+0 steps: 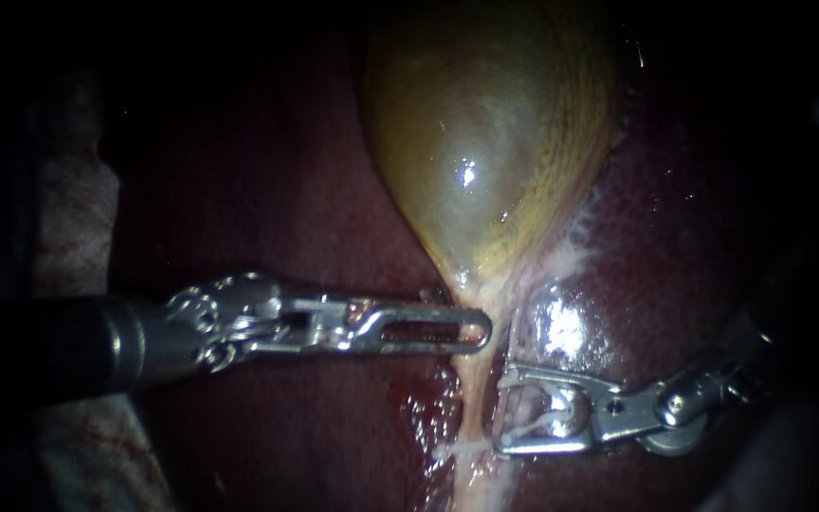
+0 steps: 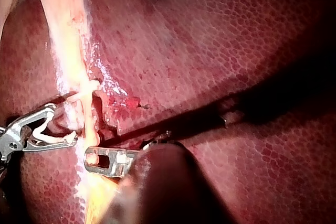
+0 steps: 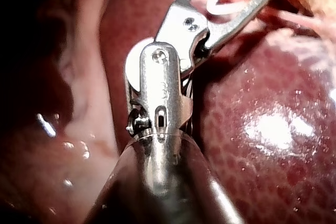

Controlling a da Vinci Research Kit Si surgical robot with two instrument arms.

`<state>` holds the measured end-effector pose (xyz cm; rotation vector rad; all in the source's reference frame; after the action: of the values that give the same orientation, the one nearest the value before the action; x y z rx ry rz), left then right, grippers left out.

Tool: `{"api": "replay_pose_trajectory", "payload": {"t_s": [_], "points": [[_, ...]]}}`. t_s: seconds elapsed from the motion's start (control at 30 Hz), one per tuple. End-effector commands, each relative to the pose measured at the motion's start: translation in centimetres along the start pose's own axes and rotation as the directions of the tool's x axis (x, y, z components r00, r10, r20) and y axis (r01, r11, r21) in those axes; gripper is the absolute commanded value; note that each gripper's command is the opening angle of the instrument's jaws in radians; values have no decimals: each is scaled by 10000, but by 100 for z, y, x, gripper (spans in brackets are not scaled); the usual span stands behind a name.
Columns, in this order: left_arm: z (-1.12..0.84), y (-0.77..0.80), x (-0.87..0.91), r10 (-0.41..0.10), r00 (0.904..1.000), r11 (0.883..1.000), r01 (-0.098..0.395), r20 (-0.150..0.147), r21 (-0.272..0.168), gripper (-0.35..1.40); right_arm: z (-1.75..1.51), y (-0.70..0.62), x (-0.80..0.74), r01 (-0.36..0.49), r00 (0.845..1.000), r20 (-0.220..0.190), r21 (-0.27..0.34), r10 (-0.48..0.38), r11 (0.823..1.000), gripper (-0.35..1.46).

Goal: Clipping second clip left tube

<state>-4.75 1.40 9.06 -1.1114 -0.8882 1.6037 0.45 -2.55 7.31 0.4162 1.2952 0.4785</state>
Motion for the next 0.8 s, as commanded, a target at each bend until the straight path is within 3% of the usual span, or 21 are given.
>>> {"api": "replay_pose_trajectory", "payload": {"t_s": [0.03,0.33,0.8], "points": [[0,0,0,0,10000,10000,0,-2,0,-35,2,0,-3,-35,10000,23,9,35,10000,60],[-1,3,1,-15,10000,10000,15,2,-3,-35,12,4,-20,-184,9998,114,66,183,9998,60],[-2,7,3,-42,10000,10000,42,4,-2,-35,21,9,-29,-242,9997,87,104,241,9997,60]]}}
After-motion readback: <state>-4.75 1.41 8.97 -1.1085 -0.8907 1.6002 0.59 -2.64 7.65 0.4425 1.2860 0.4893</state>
